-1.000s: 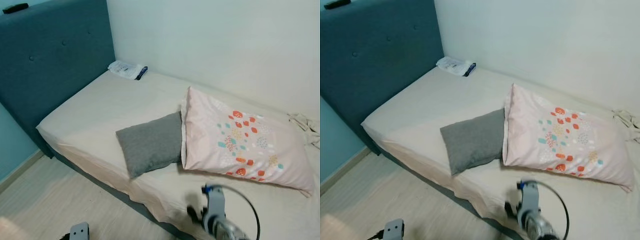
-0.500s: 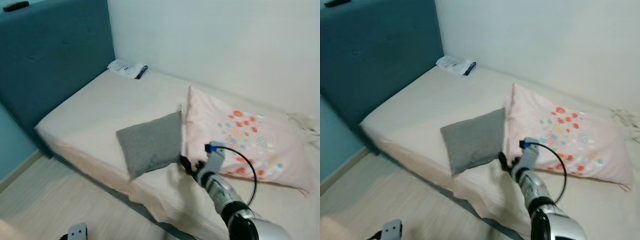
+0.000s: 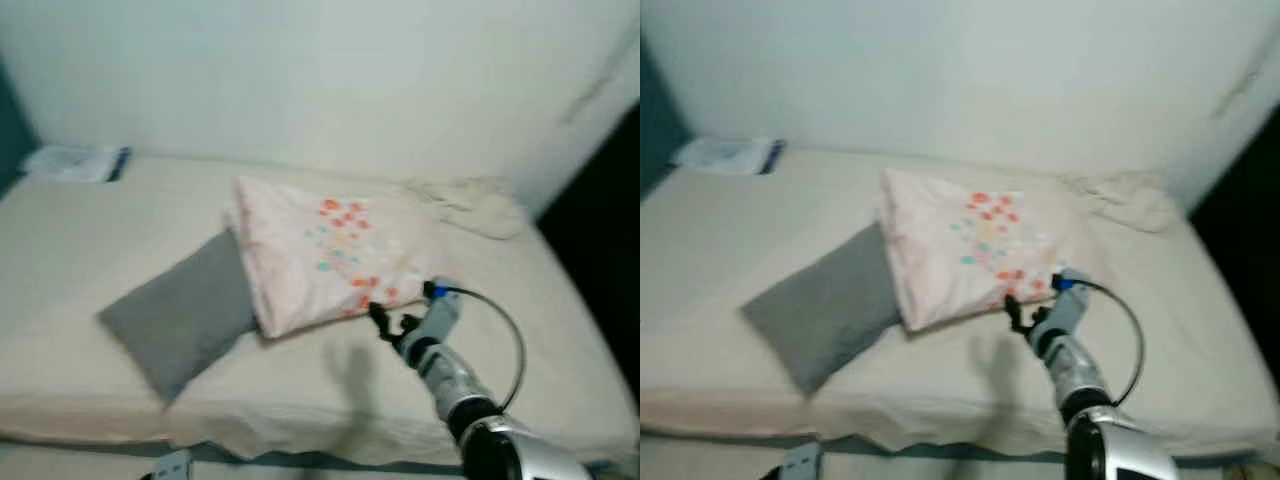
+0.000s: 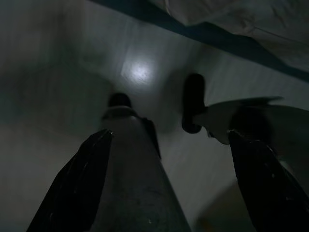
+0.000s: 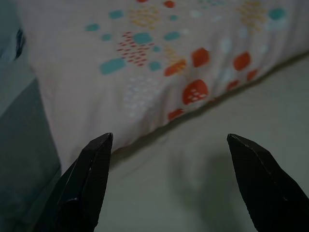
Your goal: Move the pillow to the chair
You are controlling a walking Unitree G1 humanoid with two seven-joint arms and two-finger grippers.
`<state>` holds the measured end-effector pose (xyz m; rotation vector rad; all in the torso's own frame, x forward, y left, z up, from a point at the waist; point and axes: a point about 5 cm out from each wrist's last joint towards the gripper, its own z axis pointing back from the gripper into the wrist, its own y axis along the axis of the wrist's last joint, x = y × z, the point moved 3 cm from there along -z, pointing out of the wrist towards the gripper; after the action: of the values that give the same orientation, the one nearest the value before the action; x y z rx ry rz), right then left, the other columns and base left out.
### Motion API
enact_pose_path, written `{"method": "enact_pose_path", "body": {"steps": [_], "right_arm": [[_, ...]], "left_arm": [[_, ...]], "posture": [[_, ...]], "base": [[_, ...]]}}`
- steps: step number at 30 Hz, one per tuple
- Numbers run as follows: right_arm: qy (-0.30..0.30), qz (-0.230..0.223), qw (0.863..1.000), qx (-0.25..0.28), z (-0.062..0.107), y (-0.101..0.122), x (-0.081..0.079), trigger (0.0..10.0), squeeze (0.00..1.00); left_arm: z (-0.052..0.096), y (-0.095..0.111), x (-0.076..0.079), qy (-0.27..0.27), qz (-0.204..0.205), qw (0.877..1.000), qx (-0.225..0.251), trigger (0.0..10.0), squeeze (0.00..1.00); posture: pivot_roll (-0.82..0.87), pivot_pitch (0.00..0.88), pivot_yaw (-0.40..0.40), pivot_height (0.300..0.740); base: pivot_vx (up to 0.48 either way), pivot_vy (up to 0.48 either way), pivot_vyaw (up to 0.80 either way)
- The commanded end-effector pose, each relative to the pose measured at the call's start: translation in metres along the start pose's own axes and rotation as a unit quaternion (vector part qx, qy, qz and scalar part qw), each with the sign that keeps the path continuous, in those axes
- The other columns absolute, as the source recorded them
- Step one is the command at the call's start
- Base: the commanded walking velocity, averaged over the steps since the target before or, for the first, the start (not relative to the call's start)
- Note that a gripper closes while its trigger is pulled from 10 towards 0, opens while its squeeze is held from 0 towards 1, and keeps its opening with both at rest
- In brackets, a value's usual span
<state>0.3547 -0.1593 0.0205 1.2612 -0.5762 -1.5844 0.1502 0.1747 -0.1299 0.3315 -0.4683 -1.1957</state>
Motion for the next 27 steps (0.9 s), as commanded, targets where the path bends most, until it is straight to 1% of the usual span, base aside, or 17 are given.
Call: {"method": "enact_pose_path", "body": {"steps": [1, 5, 7, 8, 9, 10, 13, 14, 20, 27], "right_arm": [[-0.011, -0.009, 1.000, -0.017, 0.004, -0.011, 0.007, 10.0, 0.00], [-0.019, 0.000, 0.999, -0.047, 0.010, -0.030, 0.011, 10.0, 0.00], [-0.021, 0.002, 0.998, -0.054, 0.012, -0.035, 0.012, 10.0, 0.00], [-0.030, 0.004, 0.997, -0.071, 0.017, -0.046, 0.017, 10.0, 0.00], [-0.030, 0.004, 0.997, -0.071, 0.017, -0.046, 0.017, 10.0, 0.00], [-0.036, 0.007, 0.996, -0.083, 0.021, -0.054, 0.021, 10.0, 0.00], [-0.038, 0.010, 0.995, -0.089, 0.023, -0.057, 0.022, 10.0, 0.00], [-0.032, 0.019, 0.994, -0.102, 0.025, -0.063, 0.021, 10.0, 0.00], [-0.013, 0.038, 0.991, -0.126, 0.027, -0.077, 0.015, 10.0, 0.00], [-0.002, 0.048, 0.989, -0.142, 0.030, -0.086, 0.011, 10.0, 0.00]], "left_arm": [[0.001, -0.007, 0.000, 0.001, -0.006, 1.000, -0.014, 10.0, 0.00], [0.001, -0.005, -0.002, 0.004, -0.008, 1.000, -0.011, 10.0, 0.00], [0.001, -0.005, -0.002, 0.004, -0.008, 1.000, -0.011, 10.0, 0.00], [0.001, -0.006, -0.003, 0.006, -0.008, 1.000, -0.010, 10.0, 0.00], [0.001, -0.006, -0.003, 0.006, -0.008, 1.000, -0.010, 10.0, 0.00], [0.001, -0.006, -0.003, 0.007, -0.007, 1.000, -0.010, 10.0, 0.00], [0.001, -0.006, -0.003, 0.008, -0.007, 1.000, -0.010, 10.0, 0.00], [0.001, -0.007, -0.003, 0.011, -0.008, 1.000, -0.011, 10.0, 0.00], [0.001, -0.008, -0.003, 0.013, -0.004, 1.000, -0.013, 10.0, 0.00], [0.002, -0.009, -0.006, 0.018, 0.000, 1.000, -0.020, 10.0, 0.00]], "posture": [[-0.05, 0.083, -0.050, 0.740], [-0.05, 0.084, -0.050, 0.740], [-0.05, 0.085, -0.050, 0.740], [-0.05, 0.085, -0.053, 0.740], [-0.05, 0.085, -0.053, 0.740], [-0.05, 0.085, -0.057, 0.740], [-0.05, 0.085, -0.057, 0.740], [-0.06, 0.077, -0.068, 0.740], [-0.06, 0.062, -0.080, 0.740], [-0.06, 0.034, -0.085, 0.740]], "base": [[0.000, 0.000, -0.80], [0.000, 0.000, -0.80], [0.000, 0.000, -0.80], [0.000, 0.000, -0.48], [0.000, 0.000, -0.48], [0.000, 0.000, 0.00], [0.000, 0.000, 0.00], [0.000, 0.000, 0.00], [0.000, 0.000, 0.00], [0.000, -0.467, 0.00]]}}
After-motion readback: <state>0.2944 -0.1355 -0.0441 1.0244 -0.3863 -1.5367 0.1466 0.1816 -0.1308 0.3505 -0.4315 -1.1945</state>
